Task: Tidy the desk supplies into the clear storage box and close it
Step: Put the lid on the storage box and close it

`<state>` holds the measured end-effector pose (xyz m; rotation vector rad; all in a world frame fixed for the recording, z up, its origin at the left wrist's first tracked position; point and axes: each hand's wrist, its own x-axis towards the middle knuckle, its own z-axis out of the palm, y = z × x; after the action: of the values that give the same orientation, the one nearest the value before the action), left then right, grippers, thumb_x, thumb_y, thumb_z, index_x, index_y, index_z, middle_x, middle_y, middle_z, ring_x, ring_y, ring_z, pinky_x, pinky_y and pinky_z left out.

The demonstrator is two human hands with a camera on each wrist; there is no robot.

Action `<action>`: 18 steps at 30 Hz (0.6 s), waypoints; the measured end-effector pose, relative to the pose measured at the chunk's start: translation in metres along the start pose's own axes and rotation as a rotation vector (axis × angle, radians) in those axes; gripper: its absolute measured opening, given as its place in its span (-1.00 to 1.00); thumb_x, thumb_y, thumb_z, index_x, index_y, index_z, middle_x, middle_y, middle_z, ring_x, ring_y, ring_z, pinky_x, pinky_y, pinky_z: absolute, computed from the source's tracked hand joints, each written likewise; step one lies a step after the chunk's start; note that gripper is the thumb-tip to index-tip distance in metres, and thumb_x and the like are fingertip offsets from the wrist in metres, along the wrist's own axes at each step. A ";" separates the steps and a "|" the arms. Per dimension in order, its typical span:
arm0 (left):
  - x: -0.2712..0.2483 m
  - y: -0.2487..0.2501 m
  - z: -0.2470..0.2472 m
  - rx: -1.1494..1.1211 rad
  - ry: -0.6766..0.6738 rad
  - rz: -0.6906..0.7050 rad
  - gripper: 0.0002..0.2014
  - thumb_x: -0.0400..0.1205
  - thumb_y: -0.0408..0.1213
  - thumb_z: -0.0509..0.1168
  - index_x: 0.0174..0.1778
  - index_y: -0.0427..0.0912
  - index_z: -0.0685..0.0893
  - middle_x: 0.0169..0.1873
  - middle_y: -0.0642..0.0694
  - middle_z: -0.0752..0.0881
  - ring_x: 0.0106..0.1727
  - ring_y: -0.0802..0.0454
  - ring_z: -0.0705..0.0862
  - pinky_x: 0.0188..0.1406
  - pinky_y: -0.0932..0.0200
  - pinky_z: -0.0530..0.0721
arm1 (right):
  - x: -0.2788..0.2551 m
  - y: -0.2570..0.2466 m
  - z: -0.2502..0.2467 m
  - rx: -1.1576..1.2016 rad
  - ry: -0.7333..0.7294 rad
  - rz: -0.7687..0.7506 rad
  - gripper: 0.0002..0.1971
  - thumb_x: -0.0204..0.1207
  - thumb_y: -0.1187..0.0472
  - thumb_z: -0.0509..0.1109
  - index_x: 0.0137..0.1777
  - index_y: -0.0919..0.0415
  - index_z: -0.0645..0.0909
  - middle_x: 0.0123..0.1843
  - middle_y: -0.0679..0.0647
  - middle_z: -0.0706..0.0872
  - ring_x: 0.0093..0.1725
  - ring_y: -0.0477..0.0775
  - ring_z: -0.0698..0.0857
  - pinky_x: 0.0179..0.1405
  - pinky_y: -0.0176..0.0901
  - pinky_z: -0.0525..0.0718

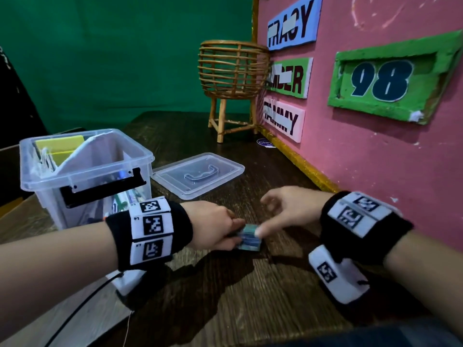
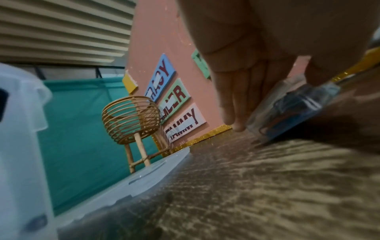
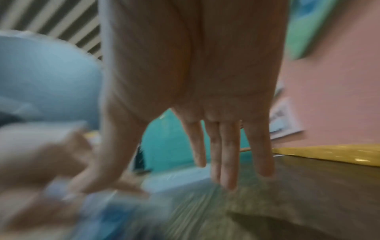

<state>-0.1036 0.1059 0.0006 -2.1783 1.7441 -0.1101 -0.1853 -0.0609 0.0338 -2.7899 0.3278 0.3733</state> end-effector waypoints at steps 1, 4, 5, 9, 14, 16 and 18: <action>-0.002 -0.003 0.000 -0.039 -0.005 0.000 -0.45 0.68 0.11 -0.02 0.55 -0.07 0.29 0.33 -0.12 0.58 0.17 -0.08 0.68 0.08 0.02 0.71 | -0.001 0.009 -0.004 0.039 0.063 0.066 -0.19 0.26 -0.26 0.49 0.46 0.13 0.40 0.35 0.03 0.59 0.31 0.04 0.59 0.33 -0.11 0.55; -0.005 -0.007 0.000 -0.123 -0.025 -0.011 -0.46 0.66 0.10 0.08 0.56 0.01 0.28 0.38 -0.03 0.52 0.20 0.02 0.65 0.14 0.05 0.70 | -0.004 0.034 0.000 -0.116 0.214 0.256 -0.51 0.54 -0.03 0.32 0.35 0.29 0.51 0.30 0.16 0.63 0.26 0.15 0.63 0.14 -0.15 0.60; -0.006 -0.007 0.000 -0.141 -0.022 -0.017 -0.48 0.65 0.09 0.10 0.53 0.02 0.31 0.35 -0.01 0.53 0.19 0.03 0.65 0.13 0.06 0.70 | -0.005 0.040 0.004 -0.171 0.179 0.305 -0.60 0.58 0.07 0.26 0.28 0.34 0.54 0.23 0.18 0.65 0.19 0.17 0.65 0.01 -0.19 0.61; -0.006 -0.013 0.000 -0.233 0.082 -0.067 -0.66 0.68 0.02 0.07 0.24 -0.06 0.56 0.08 -0.03 0.67 0.00 0.00 0.69 0.00 0.03 0.72 | -0.007 0.048 0.011 -0.254 -0.096 0.414 -0.76 0.64 0.22 0.09 -0.03 0.33 0.56 -0.17 0.08 0.52 -0.22 0.02 0.53 -0.34 -0.25 0.46; 0.000 -0.029 -0.003 -0.341 0.194 -0.253 -0.77 0.67 -0.17 0.16 0.14 -0.10 0.66 -0.04 -0.12 0.78 -0.03 -0.10 0.73 0.05 -0.01 0.71 | -0.001 0.048 0.013 -0.285 -0.095 0.404 -0.88 0.61 0.29 0.15 -0.04 0.31 0.50 -0.21 0.07 0.53 -0.33 -0.03 0.49 -0.47 -0.30 0.42; 0.001 -0.034 -0.002 -0.395 0.203 -0.311 -0.77 0.66 -0.19 0.19 0.14 -0.12 0.68 -0.04 -0.13 0.79 0.00 -0.10 0.73 0.08 0.04 0.70 | 0.000 0.048 0.015 -0.226 -0.004 0.355 -0.87 0.53 0.37 0.23 0.03 0.32 0.56 -0.16 0.09 0.61 -0.24 0.00 0.61 -0.40 -0.29 0.54; 0.003 -0.037 -0.001 -0.421 0.216 -0.351 -0.78 0.66 -0.21 0.20 0.12 -0.15 0.69 -0.02 -0.12 0.78 0.03 -0.10 0.72 0.04 0.17 0.64 | 0.002 0.048 0.016 -0.144 0.090 0.322 -0.71 0.47 0.45 0.26 0.16 0.28 0.63 0.11 0.14 0.67 0.06 0.09 0.68 -0.10 -0.21 0.65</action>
<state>-0.0688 0.1100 0.0129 -2.8638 1.5822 -0.0708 -0.1998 -0.1008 0.0056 -2.9003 0.8060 0.3562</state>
